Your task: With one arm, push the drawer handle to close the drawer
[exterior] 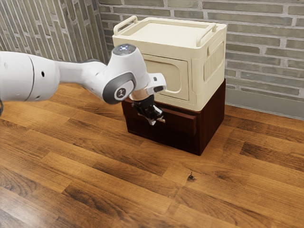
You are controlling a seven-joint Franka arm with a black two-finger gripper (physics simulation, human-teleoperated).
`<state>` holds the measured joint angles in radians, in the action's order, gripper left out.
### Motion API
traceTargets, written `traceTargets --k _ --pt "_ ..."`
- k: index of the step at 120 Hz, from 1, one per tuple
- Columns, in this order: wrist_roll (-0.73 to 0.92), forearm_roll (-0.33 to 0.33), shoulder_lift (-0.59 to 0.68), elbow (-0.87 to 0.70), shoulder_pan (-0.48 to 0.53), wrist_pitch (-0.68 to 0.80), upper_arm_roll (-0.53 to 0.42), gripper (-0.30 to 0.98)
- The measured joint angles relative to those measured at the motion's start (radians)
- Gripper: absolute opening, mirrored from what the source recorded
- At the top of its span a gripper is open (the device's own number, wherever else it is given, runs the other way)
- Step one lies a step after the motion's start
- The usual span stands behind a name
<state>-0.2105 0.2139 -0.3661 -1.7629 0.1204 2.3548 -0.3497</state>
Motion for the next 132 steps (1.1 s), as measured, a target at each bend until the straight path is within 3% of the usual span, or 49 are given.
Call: traceTargets --k 77,82,91,98,102,116,132 --pt "-0.006 0.035 -0.062 0.095 -0.022 -0.066 0.002 -0.1" --pt "-0.01 0.033 -0.01 0.036 -0.022 -0.067 0.002 -0.1" --pt "-0.031 0.017 0.275 -0.217 0.004 -0.078 -0.021 -0.09" --pt "-0.049 -0.022 0.51 -0.319 0.07 -0.153 -0.113 0.03" --pt "-0.058 -0.086 0.575 -0.307 0.075 -0.224 -0.133 0.11" --pt "-0.069 -0.224 0.64 -0.247 0.077 -0.47 -0.169 0.34" --pt "-0.037 -0.244 0.617 -0.169 0.048 -0.667 -0.164 0.5"
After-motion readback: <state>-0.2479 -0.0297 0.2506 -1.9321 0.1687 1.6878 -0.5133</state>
